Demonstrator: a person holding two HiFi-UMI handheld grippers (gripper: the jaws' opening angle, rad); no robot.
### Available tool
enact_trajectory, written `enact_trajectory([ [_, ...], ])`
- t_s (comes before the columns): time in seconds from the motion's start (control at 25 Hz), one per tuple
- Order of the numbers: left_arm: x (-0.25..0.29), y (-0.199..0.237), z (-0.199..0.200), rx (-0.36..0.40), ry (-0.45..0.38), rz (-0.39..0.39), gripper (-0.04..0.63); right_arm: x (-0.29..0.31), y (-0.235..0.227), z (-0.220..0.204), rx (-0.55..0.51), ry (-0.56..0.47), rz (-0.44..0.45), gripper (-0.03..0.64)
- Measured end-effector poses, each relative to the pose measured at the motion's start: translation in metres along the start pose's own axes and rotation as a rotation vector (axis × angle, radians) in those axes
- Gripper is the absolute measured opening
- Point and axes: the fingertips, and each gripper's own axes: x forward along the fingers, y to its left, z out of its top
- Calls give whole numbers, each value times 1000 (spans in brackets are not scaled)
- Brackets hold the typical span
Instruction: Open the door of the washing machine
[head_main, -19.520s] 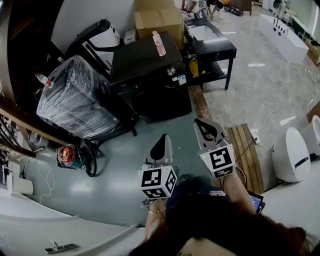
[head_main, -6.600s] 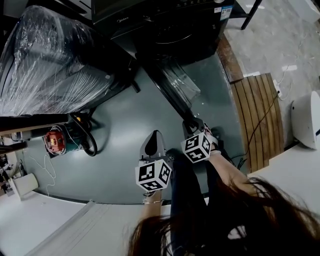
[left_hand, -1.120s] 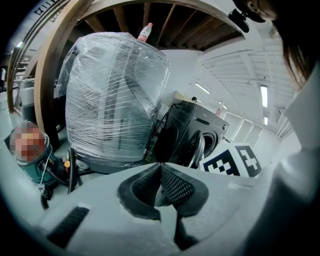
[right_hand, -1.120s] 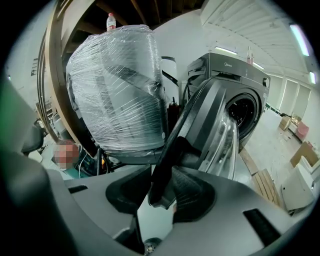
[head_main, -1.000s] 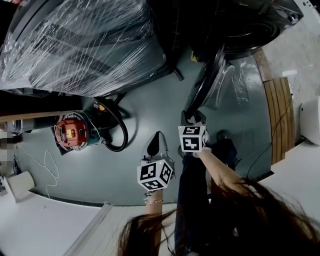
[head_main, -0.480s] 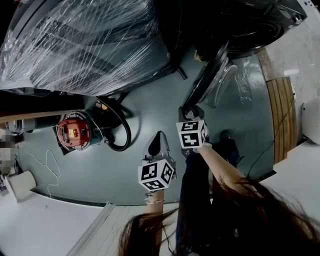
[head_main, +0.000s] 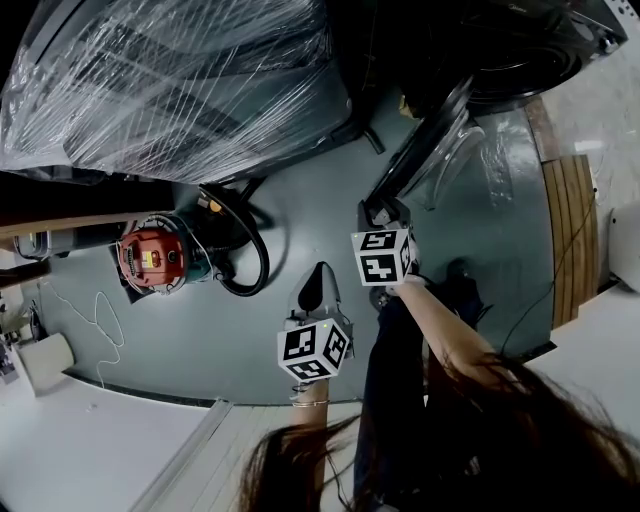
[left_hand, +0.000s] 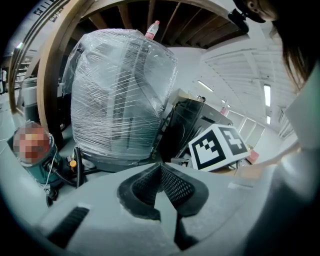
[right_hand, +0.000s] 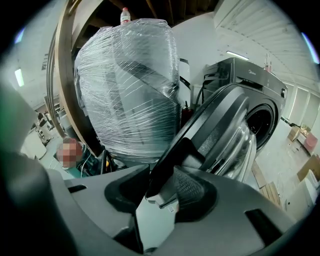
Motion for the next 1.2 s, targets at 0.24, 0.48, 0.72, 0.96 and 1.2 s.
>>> enact_trajectory([
  [0.24, 2, 7, 2, -4, 0, 1, 12, 7, 6, 7, 9, -15, -3, 138],
  [0.48, 5, 10, 5, 3, 6, -6, 12, 14, 12, 15, 4, -23, 13, 138],
  [0.72, 5, 13, 4, 13, 13, -9, 12, 23, 17, 25, 1, -43, 22, 138],
  [0.96, 4, 21, 4, 11, 18, -10, 12, 32, 28, 30, -13, -36, 25, 110],
  [1.2, 2, 26, 8, 5, 9, -8, 12, 34, 36, 25, -20, -31, 34, 103],
])
